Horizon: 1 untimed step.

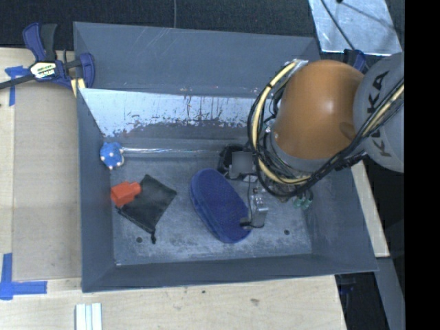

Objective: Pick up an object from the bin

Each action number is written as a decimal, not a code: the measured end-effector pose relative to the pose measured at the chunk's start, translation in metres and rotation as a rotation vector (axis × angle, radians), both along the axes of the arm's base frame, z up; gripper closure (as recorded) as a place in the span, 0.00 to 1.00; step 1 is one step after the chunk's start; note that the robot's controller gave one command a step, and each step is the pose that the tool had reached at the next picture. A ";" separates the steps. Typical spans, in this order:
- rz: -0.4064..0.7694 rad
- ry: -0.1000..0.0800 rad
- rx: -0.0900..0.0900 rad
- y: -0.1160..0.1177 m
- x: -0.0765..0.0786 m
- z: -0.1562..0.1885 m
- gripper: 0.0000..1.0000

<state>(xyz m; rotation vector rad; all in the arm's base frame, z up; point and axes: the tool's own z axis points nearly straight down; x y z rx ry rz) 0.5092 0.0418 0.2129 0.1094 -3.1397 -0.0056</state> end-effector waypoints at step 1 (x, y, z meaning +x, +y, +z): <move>-0.154 -0.008 -0.001 -0.023 0.070 -0.123 0.00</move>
Offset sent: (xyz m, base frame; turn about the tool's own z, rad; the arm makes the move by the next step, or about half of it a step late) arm 0.0669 -0.0240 -0.1224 0.1548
